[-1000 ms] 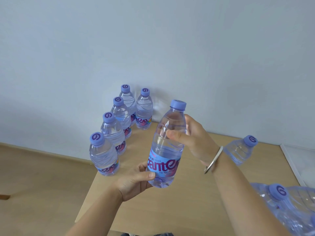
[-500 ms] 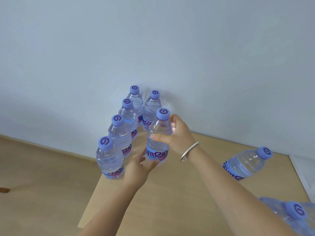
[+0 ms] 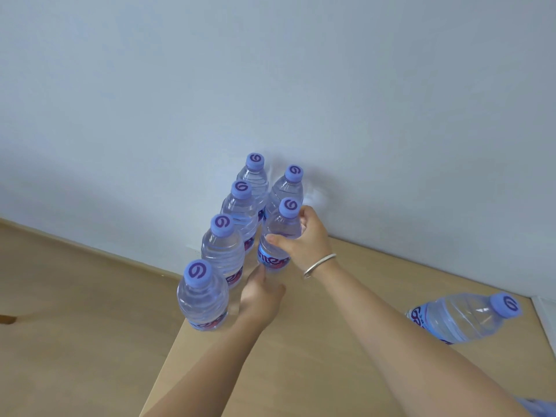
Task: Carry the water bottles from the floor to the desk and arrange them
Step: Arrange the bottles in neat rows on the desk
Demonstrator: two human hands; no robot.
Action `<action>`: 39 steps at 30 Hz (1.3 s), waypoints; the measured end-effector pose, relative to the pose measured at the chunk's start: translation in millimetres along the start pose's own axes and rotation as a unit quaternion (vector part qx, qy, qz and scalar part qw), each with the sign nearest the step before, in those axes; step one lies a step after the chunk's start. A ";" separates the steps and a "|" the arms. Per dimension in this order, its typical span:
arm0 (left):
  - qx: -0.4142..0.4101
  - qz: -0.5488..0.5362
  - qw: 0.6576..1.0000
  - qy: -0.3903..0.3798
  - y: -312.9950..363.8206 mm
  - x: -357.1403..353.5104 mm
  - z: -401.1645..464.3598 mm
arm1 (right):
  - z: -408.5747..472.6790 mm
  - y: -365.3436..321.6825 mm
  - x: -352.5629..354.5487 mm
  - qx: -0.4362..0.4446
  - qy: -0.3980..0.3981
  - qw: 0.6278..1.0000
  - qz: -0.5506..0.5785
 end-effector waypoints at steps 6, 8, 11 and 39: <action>0.014 -0.078 0.997 -0.024 -3.0 -2.9 4.9 | 6.3 -0.6 -4.7 0.030 0.009 1.000 0.002; 0.013 -0.083 0.996 -0.024 -3.3 -5.6 4.7 | 7.7 -1.0 -4.2 0.030 0.019 0.999 0.009; 0.016 -0.088 0.996 -0.021 -1.7 -9.2 3.5 | 8.5 -2.1 -6.5 0.028 0.013 0.999 0.018; -0.035 0.108 0.986 -0.120 20.3 -66.9 -47.3 | -142.5 53.9 182.0 0.022 0.521 0.852 -0.051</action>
Point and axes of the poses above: each hand's wrist, its own z-axis towards the middle knuckle, its own x-axis out of the back of the hand, y = z × x, the point moved 2 cm from there along z, towards the middle knuckle
